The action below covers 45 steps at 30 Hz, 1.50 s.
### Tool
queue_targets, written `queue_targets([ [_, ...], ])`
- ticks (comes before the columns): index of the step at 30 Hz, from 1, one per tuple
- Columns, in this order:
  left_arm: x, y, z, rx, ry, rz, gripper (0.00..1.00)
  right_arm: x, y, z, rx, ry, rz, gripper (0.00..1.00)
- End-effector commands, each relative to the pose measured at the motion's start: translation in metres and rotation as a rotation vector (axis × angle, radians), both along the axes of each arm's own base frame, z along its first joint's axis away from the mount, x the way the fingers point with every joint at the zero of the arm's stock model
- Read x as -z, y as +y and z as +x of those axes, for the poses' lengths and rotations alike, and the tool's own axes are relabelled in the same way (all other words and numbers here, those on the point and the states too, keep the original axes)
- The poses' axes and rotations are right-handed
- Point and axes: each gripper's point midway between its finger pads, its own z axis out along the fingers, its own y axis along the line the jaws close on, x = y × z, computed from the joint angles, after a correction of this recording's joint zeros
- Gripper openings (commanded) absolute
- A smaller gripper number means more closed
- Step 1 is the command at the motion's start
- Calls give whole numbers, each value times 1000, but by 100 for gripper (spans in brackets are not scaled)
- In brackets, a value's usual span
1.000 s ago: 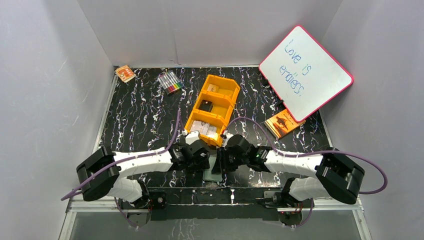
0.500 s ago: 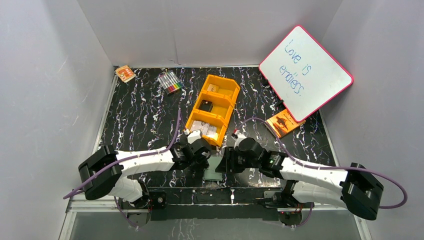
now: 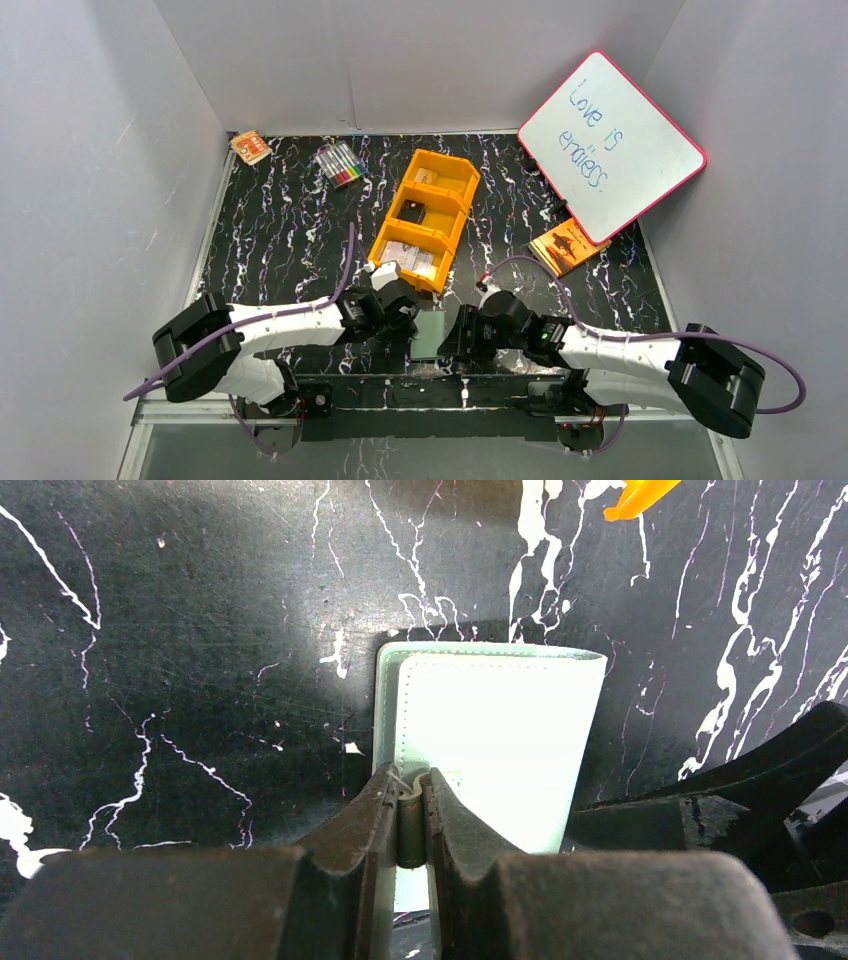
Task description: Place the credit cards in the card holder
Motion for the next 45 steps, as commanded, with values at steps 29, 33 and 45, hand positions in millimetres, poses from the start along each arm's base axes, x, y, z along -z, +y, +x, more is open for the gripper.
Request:
queue_targets([
  [29,60,76,-38,-64,146,251,0,5,40,10,0,60,168,47],
  [33,61,79,-40,-73,150,247,0,5,45,10,-14,63,180,45],
  [45,23,69,-30,-81,97,191,12,-25,44,22,-48,-74,150,0],
])
